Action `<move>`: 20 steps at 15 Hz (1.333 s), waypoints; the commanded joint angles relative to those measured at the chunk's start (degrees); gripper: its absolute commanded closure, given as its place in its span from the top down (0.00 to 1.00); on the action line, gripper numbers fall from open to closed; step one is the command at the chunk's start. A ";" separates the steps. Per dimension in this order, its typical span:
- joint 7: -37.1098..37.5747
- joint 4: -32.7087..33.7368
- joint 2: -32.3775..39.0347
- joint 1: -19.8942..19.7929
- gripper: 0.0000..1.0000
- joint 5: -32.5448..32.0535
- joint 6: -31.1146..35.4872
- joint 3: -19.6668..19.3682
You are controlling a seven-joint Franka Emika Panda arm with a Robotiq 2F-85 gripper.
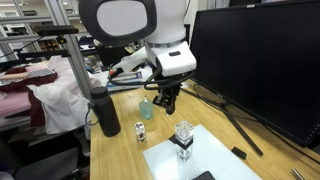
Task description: Put the silver lid on the clear bottle
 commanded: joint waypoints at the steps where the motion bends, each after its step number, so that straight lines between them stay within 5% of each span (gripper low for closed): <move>1: 0.50 3.98 4.55 -1.01 0.03 -0.35 -0.71 -1.08; 20: -2.60 10.84 10.98 -1.78 0.03 5.99 -6.97 -2.45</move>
